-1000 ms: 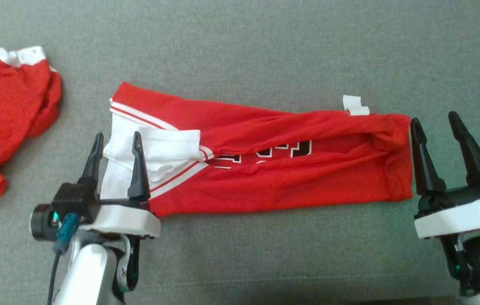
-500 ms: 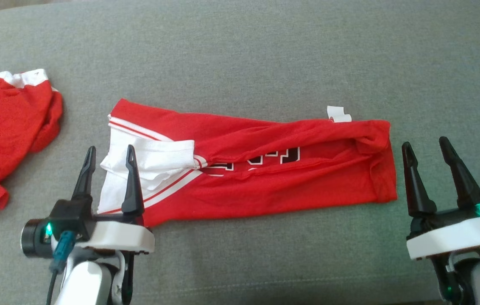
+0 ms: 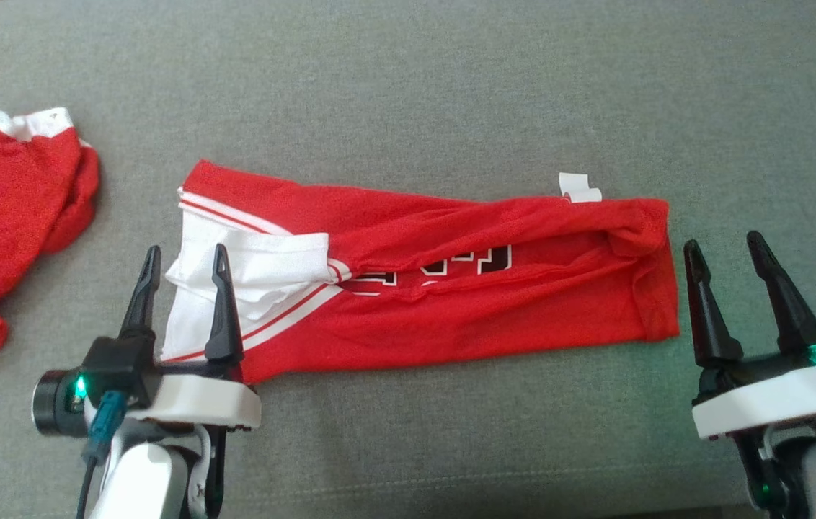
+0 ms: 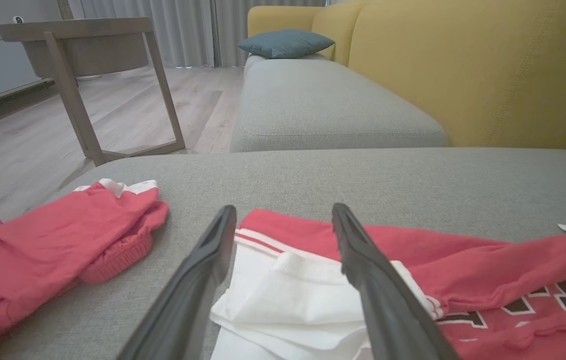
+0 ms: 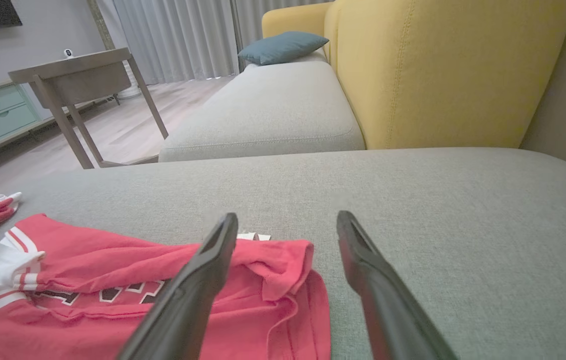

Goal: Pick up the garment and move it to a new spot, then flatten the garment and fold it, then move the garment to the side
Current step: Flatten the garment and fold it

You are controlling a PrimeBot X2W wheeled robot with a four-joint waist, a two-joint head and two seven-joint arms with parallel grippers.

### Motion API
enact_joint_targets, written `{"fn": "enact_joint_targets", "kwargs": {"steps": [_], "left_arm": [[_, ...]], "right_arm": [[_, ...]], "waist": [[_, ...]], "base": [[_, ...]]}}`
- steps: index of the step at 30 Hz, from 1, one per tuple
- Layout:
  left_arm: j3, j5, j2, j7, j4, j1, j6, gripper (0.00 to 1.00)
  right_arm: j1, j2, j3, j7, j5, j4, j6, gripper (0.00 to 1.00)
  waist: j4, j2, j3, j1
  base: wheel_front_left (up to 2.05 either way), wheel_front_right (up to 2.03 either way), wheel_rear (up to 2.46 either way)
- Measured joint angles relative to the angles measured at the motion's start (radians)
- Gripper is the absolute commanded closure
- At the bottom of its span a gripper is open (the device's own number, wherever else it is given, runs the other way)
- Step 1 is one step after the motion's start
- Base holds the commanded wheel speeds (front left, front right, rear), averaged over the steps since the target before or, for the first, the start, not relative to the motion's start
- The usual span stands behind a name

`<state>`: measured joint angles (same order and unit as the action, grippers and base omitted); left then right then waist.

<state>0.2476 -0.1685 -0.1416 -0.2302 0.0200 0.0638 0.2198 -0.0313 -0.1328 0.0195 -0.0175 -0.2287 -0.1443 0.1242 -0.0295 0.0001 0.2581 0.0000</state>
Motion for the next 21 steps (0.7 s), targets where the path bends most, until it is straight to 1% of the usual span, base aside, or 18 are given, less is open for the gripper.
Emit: {"fn": "enact_joint_targets", "kwargs": {"steps": [5, 13, 16, 21], "left_arm": [[0.009, 0.001, 0.000, 0.000, -0.013, 0.010, 0.000, 0.00], [0.034, 0.010, 0.008, -0.005, -0.012, 0.084, -0.001, 0.00], [0.042, 0.010, 0.016, -0.009, -0.008, 0.103, -0.001, 0.00], [0.049, 0.010, 0.021, -0.011, 0.008, 0.119, -0.001, 0.00]], "right_arm": [[0.023, -0.003, -0.027, -0.002, -0.020, 0.057, 0.000, 0.00], [0.160, -0.043, -0.043, -0.002, -0.049, 0.182, 0.000, 0.00], [0.197, -0.050, -0.025, -0.032, -0.062, 0.240, 0.000, 0.00], [0.208, -0.051, 0.020, -0.080, -0.093, 0.311, 0.000, 0.00]], "waist": [[0.004, 0.0000, 0.035, 0.0000], [0.020, 0.0000, 0.107, 0.0000], [0.032, 0.0000, 0.136, 0.0000], [0.050, 0.0000, 0.171, 0.0000]], "base": [[0.00, 0.00, 0.00], [0.00, 0.00, 0.00], [0.00, 0.00, 0.00], [0.00, 0.00, 0.00]]}}
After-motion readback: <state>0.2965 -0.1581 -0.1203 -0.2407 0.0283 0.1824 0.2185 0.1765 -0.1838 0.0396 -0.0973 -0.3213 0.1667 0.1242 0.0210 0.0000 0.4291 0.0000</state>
